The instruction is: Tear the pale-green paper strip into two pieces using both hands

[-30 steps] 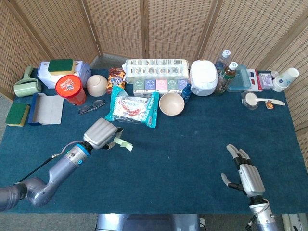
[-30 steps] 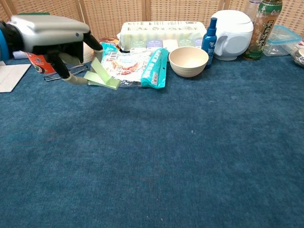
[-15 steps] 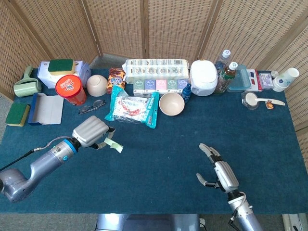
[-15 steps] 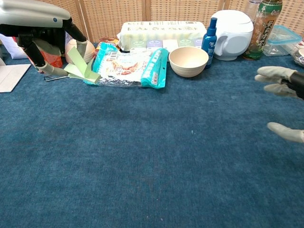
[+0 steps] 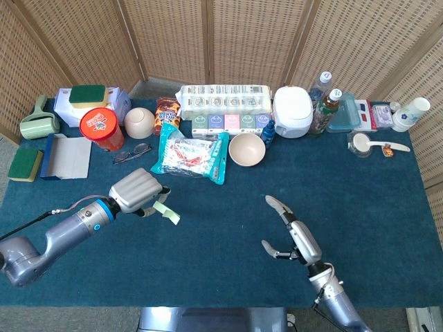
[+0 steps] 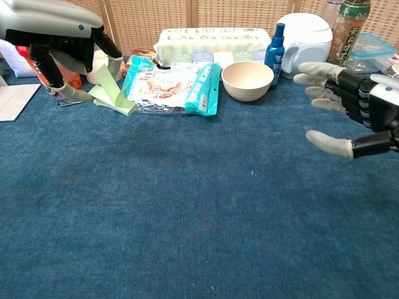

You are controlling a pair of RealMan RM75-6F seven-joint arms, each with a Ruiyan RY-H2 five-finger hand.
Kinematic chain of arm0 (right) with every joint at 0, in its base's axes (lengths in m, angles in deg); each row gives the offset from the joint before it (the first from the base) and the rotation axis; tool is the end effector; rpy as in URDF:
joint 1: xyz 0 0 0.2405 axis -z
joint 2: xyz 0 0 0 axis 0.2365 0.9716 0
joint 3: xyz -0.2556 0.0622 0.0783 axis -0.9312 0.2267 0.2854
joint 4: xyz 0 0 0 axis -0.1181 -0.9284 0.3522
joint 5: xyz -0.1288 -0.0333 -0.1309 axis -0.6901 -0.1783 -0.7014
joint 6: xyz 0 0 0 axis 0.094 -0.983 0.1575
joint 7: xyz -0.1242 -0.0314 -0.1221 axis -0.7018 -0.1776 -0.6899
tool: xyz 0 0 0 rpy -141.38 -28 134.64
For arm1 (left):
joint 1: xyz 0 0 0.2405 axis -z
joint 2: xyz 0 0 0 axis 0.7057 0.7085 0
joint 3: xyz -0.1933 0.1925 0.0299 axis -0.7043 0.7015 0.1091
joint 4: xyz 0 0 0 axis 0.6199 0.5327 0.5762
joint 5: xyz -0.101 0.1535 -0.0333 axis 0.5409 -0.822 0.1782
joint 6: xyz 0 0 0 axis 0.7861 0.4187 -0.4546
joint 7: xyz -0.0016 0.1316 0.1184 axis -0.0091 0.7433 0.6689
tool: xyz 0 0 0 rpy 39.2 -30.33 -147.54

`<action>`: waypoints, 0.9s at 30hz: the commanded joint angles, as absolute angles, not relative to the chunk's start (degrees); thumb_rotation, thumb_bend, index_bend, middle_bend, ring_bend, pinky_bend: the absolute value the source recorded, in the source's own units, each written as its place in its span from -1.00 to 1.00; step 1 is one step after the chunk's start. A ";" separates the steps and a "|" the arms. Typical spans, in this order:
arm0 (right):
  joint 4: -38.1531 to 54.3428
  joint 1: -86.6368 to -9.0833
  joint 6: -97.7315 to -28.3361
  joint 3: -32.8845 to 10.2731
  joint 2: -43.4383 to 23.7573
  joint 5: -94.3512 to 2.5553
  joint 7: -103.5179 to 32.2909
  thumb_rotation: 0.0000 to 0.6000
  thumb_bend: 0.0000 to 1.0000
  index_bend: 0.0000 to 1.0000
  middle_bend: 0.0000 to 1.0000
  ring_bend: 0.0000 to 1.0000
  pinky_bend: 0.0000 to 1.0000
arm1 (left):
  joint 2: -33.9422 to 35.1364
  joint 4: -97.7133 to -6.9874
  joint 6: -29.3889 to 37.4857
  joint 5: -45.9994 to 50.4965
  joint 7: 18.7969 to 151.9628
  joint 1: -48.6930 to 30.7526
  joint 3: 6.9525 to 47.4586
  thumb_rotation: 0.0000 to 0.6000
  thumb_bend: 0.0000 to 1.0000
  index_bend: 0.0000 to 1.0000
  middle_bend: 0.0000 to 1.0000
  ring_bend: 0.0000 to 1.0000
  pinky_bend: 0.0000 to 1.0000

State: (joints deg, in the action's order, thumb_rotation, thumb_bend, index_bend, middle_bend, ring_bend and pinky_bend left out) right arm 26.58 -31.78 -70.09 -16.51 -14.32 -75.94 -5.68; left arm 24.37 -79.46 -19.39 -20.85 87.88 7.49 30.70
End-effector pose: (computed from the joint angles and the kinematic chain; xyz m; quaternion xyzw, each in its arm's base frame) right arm -0.1915 -0.2604 0.0229 0.5036 -0.6054 0.5844 0.1960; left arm -0.1058 0.3681 0.0940 -0.8714 -0.2413 -0.3007 0.3034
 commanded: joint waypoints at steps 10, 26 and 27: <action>22.38 -39.29 -64.94 -11.51 -17.49 -73.24 3.56 1.00 -0.23 -1.00 0.39 0.58 0.29 | 23.84 -79.52 -20.94 -20.62 88.51 9.35 29.74 1.00 -0.13 0.48 1.00 1.00 1.00; 21.70 -43.89 -63.56 -12.05 -19.18 -74.58 5.31 1.00 -0.26 -0.68 0.86 0.98 0.55 | 23.18 -79.29 -23.37 -19.16 89.35 11.84 28.67 1.00 -0.13 0.48 1.00 1.00 1.00; 21.73 -44.17 -63.39 -12.19 -19.20 -74.62 5.62 1.00 -0.26 -0.68 0.86 0.98 0.55 | 23.08 -79.26 -23.51 -19.10 89.36 12.02 28.60 1.00 -0.13 0.48 1.00 1.00 1.00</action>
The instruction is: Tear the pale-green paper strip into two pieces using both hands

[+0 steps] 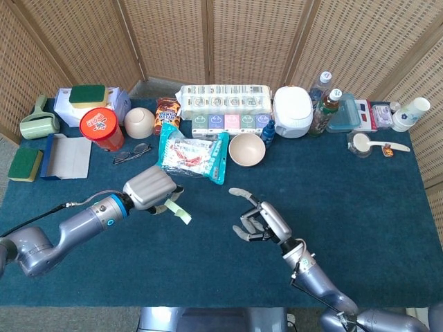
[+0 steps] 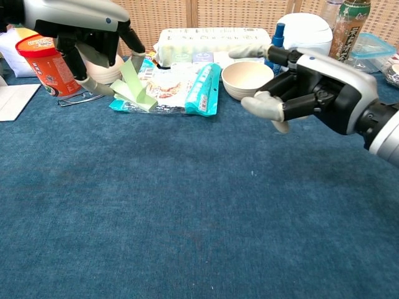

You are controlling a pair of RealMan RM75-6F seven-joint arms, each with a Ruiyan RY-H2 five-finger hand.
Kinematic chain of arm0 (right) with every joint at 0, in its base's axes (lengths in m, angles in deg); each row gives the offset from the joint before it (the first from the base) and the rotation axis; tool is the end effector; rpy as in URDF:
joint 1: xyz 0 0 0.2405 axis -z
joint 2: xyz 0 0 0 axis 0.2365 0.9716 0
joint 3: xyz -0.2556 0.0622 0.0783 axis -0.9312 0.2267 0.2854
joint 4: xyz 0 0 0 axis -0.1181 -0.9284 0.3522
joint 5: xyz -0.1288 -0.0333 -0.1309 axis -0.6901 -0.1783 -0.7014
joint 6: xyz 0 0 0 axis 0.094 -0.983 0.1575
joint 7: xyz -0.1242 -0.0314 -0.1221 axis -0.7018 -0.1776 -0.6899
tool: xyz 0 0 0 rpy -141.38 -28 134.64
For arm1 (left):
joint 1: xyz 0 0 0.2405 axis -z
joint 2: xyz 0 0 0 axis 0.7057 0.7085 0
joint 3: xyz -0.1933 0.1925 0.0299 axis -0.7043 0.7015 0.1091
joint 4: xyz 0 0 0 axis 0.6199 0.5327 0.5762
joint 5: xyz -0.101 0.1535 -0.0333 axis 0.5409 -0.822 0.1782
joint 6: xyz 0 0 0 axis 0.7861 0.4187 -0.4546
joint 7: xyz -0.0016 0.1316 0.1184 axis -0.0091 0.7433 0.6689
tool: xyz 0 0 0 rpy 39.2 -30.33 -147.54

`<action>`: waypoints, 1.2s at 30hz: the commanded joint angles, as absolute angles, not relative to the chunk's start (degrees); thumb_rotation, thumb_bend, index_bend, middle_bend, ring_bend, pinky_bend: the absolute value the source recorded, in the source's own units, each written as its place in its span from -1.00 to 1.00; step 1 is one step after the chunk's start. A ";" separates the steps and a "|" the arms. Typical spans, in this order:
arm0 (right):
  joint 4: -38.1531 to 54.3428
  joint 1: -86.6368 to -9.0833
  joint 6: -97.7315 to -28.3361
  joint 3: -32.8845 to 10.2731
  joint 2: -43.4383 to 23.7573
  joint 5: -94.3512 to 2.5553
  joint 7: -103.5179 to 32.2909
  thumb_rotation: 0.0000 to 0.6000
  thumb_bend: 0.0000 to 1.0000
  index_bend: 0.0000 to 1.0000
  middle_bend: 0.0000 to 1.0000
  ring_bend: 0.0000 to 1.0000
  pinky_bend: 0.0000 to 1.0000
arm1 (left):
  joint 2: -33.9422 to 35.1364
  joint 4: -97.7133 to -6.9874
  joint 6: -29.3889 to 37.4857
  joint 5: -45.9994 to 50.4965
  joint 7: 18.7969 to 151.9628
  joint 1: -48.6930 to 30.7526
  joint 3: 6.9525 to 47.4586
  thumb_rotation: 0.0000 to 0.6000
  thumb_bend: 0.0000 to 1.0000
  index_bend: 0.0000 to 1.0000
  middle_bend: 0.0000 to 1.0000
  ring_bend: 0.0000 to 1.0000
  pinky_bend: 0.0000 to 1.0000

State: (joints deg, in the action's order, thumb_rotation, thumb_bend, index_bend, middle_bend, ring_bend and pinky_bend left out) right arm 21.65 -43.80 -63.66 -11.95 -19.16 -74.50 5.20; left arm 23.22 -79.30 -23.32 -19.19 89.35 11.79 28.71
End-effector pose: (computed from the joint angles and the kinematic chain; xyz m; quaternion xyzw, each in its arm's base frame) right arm -0.1320 -0.3094 -0.0040 0.5054 -0.6169 0.5973 0.0853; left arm -0.0766 0.3763 0.0842 -0.8850 -0.2163 -0.2973 0.2856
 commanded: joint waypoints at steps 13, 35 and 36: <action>22.15 -46.48 -62.75 -12.83 -20.60 -74.50 5.26 1.00 -0.27 -0.59 0.86 0.98 0.55 | 21.34 -78.61 -24.69 -18.07 89.40 13.51 28.21 1.00 -0.13 0.48 1.00 1.00 1.00; 23.60 -49.43 -61.21 -12.90 -22.52 -72.51 2.94 1.00 -0.27 -0.52 0.86 0.98 0.55 | 20.06 -78.97 -24.90 -16.73 90.29 14.62 28.21 1.00 -0.13 0.47 1.00 1.00 1.00; 23.73 -49.58 -61.13 -12.88 -22.57 -72.43 2.82 1.00 -0.27 -0.53 0.86 0.98 0.55 | 19.95 -78.99 -24.93 -16.64 90.31 14.69 28.21 1.00 -0.13 0.47 1.00 1.00 1.00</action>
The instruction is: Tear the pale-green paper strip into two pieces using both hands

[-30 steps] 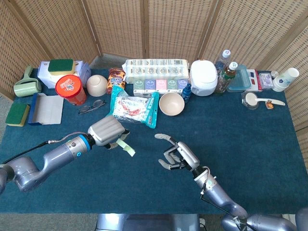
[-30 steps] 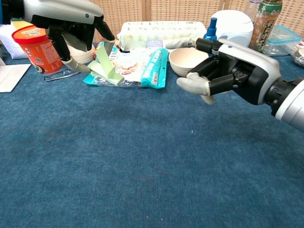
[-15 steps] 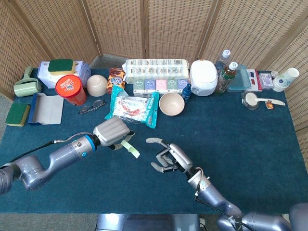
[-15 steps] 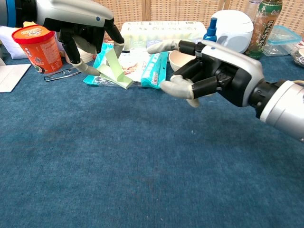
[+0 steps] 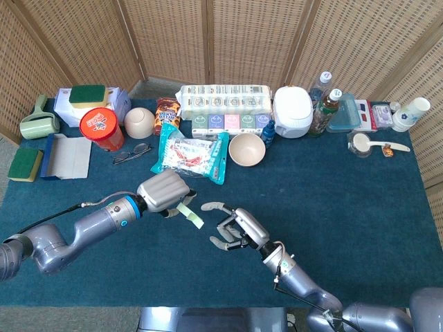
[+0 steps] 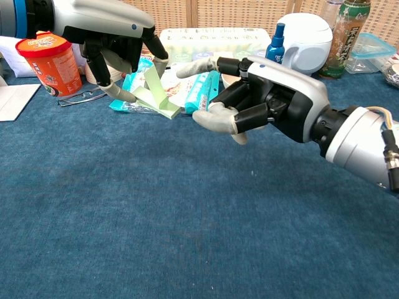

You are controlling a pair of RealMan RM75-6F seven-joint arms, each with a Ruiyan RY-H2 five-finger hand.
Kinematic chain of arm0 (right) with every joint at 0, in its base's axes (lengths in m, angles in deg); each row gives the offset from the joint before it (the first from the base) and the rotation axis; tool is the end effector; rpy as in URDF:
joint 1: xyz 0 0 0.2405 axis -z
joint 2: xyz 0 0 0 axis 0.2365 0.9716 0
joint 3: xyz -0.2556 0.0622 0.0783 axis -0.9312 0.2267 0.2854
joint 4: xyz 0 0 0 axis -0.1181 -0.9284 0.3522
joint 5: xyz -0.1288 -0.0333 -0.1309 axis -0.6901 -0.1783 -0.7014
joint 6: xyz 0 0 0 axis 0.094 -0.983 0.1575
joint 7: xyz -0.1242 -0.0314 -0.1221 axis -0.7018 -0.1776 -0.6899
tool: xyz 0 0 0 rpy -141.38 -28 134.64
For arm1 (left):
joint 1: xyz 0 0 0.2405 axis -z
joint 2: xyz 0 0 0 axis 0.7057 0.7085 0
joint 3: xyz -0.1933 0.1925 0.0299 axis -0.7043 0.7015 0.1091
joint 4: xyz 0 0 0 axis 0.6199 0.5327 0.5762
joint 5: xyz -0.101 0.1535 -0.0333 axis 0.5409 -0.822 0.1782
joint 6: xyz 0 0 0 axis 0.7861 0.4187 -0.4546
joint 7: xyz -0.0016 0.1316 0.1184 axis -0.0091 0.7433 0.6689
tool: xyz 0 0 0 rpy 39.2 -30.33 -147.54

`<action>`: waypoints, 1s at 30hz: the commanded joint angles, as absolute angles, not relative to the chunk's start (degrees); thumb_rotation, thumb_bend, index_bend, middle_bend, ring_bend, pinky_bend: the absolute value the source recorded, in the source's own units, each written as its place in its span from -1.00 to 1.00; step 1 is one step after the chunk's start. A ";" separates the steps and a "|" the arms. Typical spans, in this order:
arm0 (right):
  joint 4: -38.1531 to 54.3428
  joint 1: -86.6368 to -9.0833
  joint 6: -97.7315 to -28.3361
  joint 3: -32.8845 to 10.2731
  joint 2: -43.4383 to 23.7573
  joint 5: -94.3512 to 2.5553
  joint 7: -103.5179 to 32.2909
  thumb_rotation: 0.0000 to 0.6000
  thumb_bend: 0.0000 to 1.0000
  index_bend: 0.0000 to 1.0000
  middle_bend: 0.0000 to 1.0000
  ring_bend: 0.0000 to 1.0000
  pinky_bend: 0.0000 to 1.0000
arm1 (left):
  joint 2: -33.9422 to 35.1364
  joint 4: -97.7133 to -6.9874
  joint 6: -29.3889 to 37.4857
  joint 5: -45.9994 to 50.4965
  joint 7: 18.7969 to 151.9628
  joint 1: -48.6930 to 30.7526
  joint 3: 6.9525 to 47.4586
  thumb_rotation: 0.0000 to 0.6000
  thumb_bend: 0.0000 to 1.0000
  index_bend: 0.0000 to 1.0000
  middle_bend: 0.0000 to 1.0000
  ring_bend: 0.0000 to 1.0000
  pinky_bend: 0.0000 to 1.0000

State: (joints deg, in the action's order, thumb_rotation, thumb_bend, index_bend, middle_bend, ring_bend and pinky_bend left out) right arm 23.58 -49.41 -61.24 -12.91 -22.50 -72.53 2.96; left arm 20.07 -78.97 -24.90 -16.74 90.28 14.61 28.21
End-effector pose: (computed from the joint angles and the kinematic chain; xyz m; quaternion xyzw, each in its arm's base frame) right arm -0.0892 -0.3047 -0.0294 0.5288 -0.6198 0.5788 0.0337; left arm -0.0576 0.3762 0.0645 -0.8903 -0.2186 -0.3019 0.2616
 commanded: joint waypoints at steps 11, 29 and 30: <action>24.85 -50.62 -60.76 -12.88 -22.64 -72.05 1.71 1.00 -0.27 -0.49 0.86 0.98 0.55 | 19.14 -78.69 -25.33 -15.59 90.87 15.42 28.09 1.00 -0.13 0.47 1.00 1.00 1.00; 25.33 -51.40 -61.12 -13.32 -23.39 -71.61 0.09 1.00 -0.27 -0.39 0.86 0.98 0.55 | 19.27 -79.16 -25.49 -15.01 90.33 15.75 28.34 1.00 -0.13 0.47 1.00 1.00 1.00; 25.32 -51.41 -61.14 -13.34 -23.38 -71.57 0.10 1.00 -0.27 -0.39 0.86 0.98 0.55 | 19.28 -79.15 -25.49 -15.07 90.29 15.76 28.38 1.00 -0.13 0.47 1.00 1.00 1.00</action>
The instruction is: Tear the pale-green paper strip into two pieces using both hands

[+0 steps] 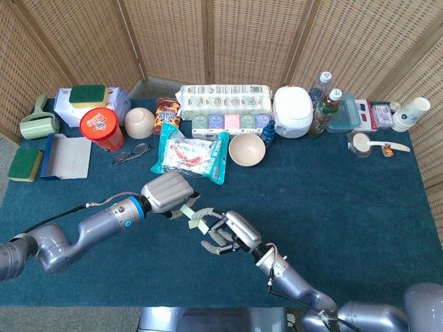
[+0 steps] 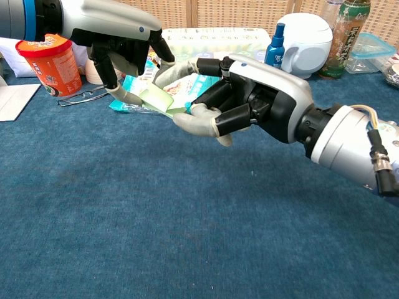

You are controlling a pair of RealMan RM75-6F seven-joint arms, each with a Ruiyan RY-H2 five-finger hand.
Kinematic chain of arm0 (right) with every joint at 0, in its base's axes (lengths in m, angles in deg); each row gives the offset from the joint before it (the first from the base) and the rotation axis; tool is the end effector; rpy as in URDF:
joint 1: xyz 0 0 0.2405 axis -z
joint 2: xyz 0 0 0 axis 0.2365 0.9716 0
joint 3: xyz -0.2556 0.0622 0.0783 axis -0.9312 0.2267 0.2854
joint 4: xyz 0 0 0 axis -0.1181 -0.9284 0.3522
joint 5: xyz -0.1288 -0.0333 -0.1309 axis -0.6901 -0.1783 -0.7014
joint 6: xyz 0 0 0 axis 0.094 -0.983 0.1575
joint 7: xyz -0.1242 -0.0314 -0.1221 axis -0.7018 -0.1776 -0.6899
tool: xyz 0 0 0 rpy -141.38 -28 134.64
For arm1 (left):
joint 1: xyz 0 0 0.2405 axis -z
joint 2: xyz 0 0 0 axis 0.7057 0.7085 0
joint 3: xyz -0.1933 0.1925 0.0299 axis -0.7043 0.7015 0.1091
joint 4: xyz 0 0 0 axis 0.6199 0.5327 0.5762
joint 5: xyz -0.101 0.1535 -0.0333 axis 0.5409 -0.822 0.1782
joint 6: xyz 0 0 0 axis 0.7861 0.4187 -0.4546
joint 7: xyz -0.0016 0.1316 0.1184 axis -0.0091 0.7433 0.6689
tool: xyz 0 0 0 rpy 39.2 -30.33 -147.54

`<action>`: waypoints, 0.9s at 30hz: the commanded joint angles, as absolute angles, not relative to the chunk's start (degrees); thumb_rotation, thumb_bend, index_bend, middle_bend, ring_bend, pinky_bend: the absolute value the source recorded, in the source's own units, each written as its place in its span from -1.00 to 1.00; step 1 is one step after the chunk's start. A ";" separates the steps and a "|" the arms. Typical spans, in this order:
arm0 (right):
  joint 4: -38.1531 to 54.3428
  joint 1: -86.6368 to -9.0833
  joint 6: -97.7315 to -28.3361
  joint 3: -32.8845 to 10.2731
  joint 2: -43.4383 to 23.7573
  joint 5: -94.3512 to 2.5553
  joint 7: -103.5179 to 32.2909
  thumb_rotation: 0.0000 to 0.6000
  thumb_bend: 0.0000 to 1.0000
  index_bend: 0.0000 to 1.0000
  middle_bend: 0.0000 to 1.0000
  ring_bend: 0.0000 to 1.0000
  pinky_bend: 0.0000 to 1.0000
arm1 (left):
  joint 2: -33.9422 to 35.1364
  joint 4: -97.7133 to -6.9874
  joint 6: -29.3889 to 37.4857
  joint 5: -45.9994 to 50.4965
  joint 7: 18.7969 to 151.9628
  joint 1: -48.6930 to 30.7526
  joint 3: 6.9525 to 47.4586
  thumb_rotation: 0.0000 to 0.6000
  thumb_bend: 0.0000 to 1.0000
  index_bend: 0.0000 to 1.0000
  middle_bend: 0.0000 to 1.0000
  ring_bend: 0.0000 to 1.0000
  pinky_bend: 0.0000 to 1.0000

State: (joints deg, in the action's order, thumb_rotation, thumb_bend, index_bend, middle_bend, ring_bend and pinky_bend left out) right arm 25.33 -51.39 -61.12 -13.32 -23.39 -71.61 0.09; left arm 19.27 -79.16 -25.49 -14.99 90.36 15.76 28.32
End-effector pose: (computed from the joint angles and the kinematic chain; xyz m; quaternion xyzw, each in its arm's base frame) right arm -0.0717 -0.2999 -0.0343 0.5429 -0.6111 0.5756 0.0212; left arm -0.0520 0.3758 0.0585 -0.8905 -0.2277 -0.3016 0.2533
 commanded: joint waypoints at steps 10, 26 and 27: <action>25.69 -51.77 -61.07 -13.53 -23.06 -71.48 -0.37 1.00 -0.27 -0.34 0.86 0.98 0.55 | 19.14 -78.66 -25.64 -14.99 89.91 15.88 28.57 1.00 -0.13 0.47 1.00 1.00 1.00; 25.79 -52.64 -60.62 -13.35 -23.28 -71.20 -1.17 1.00 -0.27 -0.41 0.86 0.98 0.55 | 18.64 -78.47 -26.08 -15.37 89.32 16.10 29.13 1.00 -0.13 0.46 1.00 1.00 1.00; 25.77 -52.66 -60.62 -13.28 -23.23 -71.10 -1.21 1.00 -0.27 -0.42 0.86 0.98 0.55 | 18.63 -78.45 -26.05 -15.41 89.28 16.06 29.18 1.00 -0.13 0.46 1.00 1.00 1.00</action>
State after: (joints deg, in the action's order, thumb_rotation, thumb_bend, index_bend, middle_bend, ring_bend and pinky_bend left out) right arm 25.78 -52.64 -60.62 -13.31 -23.25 -71.12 -1.18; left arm 18.64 -78.45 -26.05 -15.40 89.29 16.07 29.18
